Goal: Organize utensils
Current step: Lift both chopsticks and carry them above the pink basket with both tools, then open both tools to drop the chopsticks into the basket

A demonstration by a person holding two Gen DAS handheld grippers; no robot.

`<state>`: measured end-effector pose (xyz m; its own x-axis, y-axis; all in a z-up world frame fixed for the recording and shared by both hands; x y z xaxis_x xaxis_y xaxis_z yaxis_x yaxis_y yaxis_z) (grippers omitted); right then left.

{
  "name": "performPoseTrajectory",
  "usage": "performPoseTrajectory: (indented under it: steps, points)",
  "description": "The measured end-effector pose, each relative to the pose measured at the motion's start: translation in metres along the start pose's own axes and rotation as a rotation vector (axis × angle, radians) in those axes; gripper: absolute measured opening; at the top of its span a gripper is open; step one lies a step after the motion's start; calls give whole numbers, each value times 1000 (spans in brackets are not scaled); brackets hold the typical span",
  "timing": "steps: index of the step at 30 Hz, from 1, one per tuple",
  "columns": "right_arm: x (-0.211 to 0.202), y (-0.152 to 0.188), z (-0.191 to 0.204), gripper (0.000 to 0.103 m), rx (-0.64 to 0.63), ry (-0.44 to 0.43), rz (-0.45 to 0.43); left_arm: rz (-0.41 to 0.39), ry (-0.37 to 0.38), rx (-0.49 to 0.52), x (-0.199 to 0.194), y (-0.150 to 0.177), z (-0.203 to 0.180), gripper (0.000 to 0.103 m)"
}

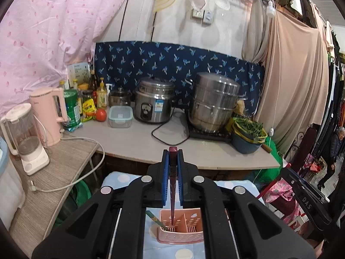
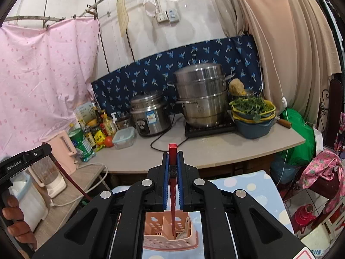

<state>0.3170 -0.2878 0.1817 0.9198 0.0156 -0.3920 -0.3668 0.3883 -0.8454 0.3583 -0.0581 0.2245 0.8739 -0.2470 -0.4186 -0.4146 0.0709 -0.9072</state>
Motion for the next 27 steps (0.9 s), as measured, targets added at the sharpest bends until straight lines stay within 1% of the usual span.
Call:
performPoseTrajectory:
  steps: [7, 12, 14, 15, 17, 18, 19, 23, 27]
  points:
    - [30, 29, -10, 7, -1, 8, 78, 70, 1, -5, 31, 28, 1, 7]
    - [39, 45, -12, 7, -17, 18, 116, 95, 2, 12, 39, 43, -2, 8]
    - [38, 48, -15, 11, -18, 25, 117, 97, 7, 15, 39, 48, -2, 8]
    - [37, 49, -16, 12, -19, 31, 116, 98, 4, 16, 39, 50, -3, 11]
    - [34, 49, -19, 14, -11, 30, 116, 99, 1, 16, 37, 52, -3, 22]
    - [32, 49, -20, 14, -9, 31, 115, 98, -3, 13, 36, 52, -2, 31]
    - [29, 49, -20, 15, -8, 32, 112, 92, -9, 11, 34, 53, -1, 37]
    - [15, 50, -24, 22, 4, 29, 101, 86, -20, 18, 23, 59, 0, 38]
    - [-2, 59, -29, 23, 17, 23, 112, 94, -33, 22, 11, 73, 3, 42]
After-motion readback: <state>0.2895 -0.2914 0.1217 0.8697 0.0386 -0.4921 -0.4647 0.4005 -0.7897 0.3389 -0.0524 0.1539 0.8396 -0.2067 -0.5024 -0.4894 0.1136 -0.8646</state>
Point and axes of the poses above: each gripper's, at about its wrist camera, not at the fingertips, and x roughly the way its jaws point, z to its left, y to its underside, the point moved 4 cm from there along x, roughly the way its jaws point, and after that the axes turned 8 degrees about x, right-handed, at the moved point
